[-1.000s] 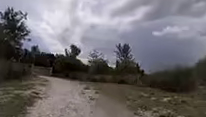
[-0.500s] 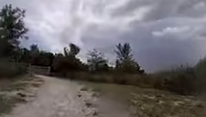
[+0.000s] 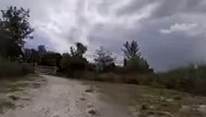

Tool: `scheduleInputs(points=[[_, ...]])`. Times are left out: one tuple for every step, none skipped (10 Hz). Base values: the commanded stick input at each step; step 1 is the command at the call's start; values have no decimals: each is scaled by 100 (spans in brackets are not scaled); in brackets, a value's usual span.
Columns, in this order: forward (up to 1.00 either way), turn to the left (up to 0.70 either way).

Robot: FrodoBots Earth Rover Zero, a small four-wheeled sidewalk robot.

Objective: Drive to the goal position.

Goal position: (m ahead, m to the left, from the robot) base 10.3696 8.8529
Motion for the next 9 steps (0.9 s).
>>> scheduleInputs(points=[[85, 0], [85, 0], [85, 0], [85, 8], [85, 27], [85, 34], [85, 34], [85, 34], [85, 34]])
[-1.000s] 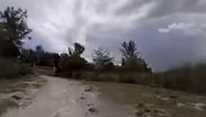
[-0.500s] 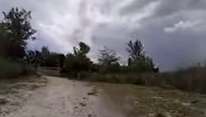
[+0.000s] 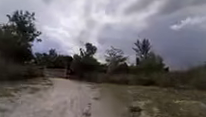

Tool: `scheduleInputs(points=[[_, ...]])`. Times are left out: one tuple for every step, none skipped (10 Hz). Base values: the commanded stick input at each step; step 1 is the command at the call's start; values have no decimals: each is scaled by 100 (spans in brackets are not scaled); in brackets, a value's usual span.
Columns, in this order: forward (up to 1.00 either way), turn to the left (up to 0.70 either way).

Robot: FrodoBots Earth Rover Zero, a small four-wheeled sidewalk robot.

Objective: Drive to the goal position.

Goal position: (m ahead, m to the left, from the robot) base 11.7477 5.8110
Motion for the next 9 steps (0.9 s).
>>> scheduleInputs(points=[[85, 34], [85, 34], [85, 19], [85, 3], [85, 0], [85, 0], [85, 9], [85, 24], [85, 32]])
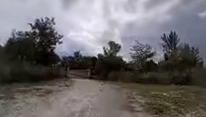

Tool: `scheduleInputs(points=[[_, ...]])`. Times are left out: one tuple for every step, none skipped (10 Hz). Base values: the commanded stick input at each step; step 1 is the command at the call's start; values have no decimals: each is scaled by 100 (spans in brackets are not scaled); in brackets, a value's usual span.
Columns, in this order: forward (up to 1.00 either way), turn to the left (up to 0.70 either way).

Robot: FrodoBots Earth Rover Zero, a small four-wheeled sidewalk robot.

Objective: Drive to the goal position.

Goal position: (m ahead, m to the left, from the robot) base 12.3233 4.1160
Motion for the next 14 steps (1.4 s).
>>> scheduleInputs(points=[[85, 25], [85, 3], [85, 0], [85, 0], [85, 0], [85, 0], [85, 0], [85, 0], [85, 0], [85, 0], [85, 0], [85, 0], [85, 0], [85, 0]])
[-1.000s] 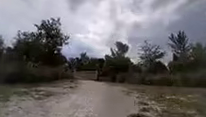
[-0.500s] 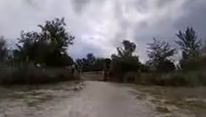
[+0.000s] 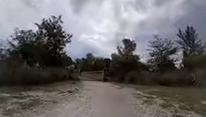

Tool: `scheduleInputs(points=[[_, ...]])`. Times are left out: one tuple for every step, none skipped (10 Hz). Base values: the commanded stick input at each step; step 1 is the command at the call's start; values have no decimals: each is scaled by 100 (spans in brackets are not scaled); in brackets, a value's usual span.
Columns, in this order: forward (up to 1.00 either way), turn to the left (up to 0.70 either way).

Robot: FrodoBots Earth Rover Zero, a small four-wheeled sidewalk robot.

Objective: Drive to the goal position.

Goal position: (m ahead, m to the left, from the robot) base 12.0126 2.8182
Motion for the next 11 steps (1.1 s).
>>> scheduleInputs(points=[[85, 0], [85, 0], [85, 0], [85, 0], [85, 0], [85, 0], [85, 0], [85, 0], [85, 0], [85, 0], [85, 0]])
